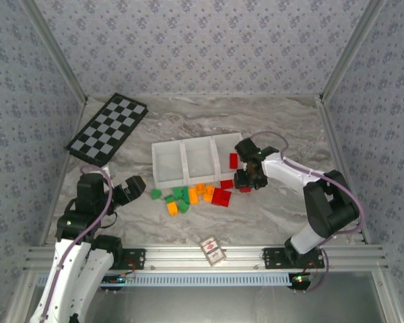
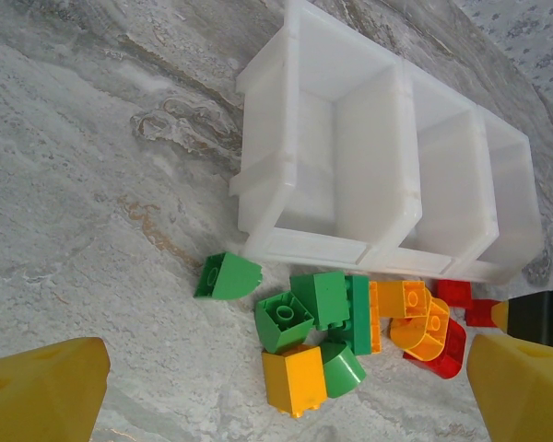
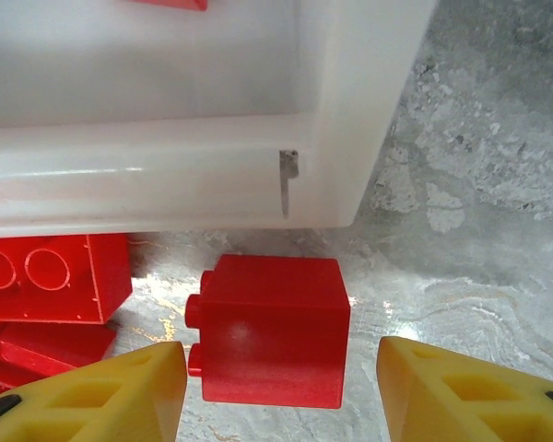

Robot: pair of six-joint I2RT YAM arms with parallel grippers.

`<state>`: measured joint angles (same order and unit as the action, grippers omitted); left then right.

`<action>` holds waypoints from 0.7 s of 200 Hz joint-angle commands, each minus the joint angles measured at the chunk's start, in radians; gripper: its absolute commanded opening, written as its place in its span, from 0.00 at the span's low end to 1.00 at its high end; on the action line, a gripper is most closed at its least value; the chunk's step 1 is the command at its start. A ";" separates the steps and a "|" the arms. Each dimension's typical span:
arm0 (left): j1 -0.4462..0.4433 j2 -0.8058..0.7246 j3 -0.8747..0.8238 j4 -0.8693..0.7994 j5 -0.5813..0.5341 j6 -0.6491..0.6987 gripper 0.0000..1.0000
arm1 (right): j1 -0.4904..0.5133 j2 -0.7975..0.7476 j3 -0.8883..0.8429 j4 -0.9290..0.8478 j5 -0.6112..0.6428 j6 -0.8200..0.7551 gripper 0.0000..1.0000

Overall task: Sort the legos into containers by color
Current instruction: Pick up the lego from the center of the table.

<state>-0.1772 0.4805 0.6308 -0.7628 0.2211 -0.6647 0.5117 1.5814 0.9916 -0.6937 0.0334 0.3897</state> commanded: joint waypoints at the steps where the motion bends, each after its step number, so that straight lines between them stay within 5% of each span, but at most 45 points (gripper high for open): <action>1: -0.005 -0.003 0.001 0.007 0.013 -0.007 1.00 | 0.011 0.036 0.041 -0.044 0.036 -0.010 0.60; 71: -0.004 -0.005 0.000 0.009 0.017 -0.007 1.00 | 0.014 0.106 0.039 -0.023 0.026 0.002 0.59; 140: -0.004 -0.006 -0.001 0.007 0.016 -0.008 1.00 | 0.017 0.080 0.041 -0.044 0.039 0.001 0.41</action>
<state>-0.1772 0.4797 0.6308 -0.7628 0.2214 -0.6647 0.5224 1.6756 1.0206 -0.6968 0.0494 0.3859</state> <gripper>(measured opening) 0.997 0.449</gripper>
